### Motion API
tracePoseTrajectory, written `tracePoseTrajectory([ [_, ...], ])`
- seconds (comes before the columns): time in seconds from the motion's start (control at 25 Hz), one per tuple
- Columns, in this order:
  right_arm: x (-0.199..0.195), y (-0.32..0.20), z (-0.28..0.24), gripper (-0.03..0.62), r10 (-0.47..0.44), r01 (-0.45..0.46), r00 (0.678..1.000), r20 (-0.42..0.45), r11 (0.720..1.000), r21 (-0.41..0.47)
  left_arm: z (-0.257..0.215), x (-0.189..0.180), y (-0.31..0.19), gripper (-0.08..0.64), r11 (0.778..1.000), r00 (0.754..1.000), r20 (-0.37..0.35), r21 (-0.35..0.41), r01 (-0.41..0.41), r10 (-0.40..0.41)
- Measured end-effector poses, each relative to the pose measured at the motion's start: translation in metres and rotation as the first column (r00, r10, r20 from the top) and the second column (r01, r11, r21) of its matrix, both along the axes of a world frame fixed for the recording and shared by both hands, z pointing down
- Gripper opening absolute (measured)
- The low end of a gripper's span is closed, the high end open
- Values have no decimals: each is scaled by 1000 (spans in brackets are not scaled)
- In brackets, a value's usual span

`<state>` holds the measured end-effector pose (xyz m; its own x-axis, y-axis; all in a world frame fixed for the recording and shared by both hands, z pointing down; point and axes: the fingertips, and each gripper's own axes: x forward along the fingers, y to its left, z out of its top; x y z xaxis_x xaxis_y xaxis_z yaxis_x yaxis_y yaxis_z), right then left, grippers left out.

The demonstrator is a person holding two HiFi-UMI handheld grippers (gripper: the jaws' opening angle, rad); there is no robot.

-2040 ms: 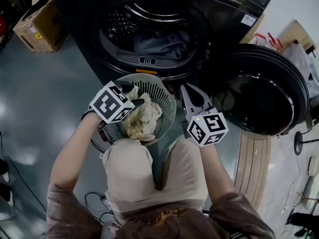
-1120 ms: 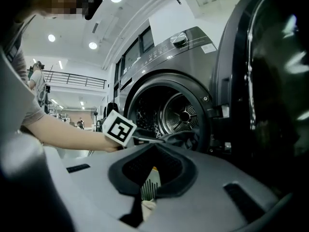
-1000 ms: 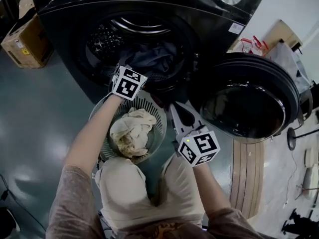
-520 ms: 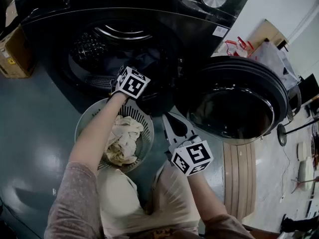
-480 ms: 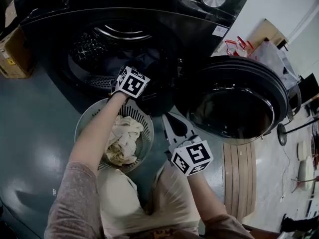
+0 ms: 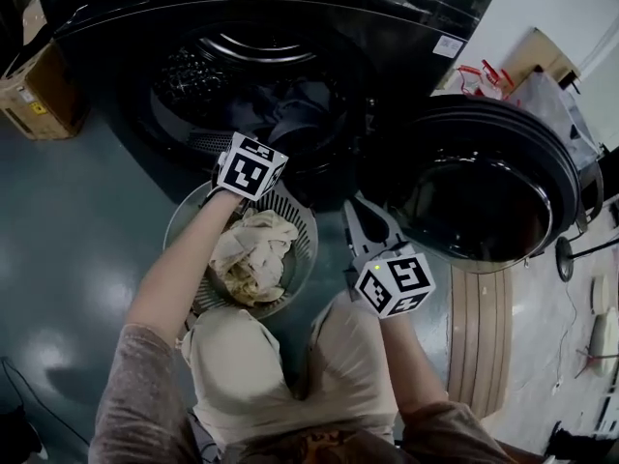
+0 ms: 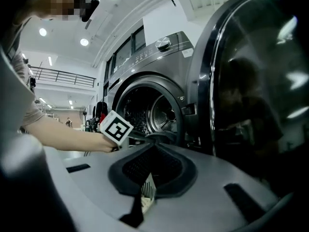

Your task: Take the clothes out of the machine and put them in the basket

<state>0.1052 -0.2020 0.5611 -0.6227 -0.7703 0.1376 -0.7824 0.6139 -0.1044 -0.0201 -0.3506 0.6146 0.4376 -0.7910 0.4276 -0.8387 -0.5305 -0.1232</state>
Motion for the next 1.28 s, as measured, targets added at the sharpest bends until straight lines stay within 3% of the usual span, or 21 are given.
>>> tracePoseTrajectory([
  [0.2,1,-11,-2,-3,-13,13,1000,-3,1000,-3,-27,-19,63,55,999,998,-54,-10,-34,33],
  [0.48,-11,-30,4,-3,-50,50,999,8,998,-23,-55,-41,152,55,1000,990,-143,-4,-3,2],
  [0.68,-31,-35,0,-3,-93,93,995,21,995,-18,-68,-49,212,55,1000,986,-165,-13,2,-4],
  [0.84,-41,-32,3,-3,-121,121,992,20,992,-25,-62,-48,225,62,999,991,-134,-46,-4,-2],
  [0.92,-41,-31,4,-3,-123,123,992,25,992,-29,-56,-50,222,99,999,993,-118,-51,19,-25],
  [1.08,-39,-29,6,-3,-119,120,993,22,992,-33,-55,-54,211,313,998,991,-119,-21,59,-61],
  [1.28,-39,-24,3,-3,-122,123,992,22,992,-26,-44,-61,164,400,995,988,-120,0,99,-99],
])
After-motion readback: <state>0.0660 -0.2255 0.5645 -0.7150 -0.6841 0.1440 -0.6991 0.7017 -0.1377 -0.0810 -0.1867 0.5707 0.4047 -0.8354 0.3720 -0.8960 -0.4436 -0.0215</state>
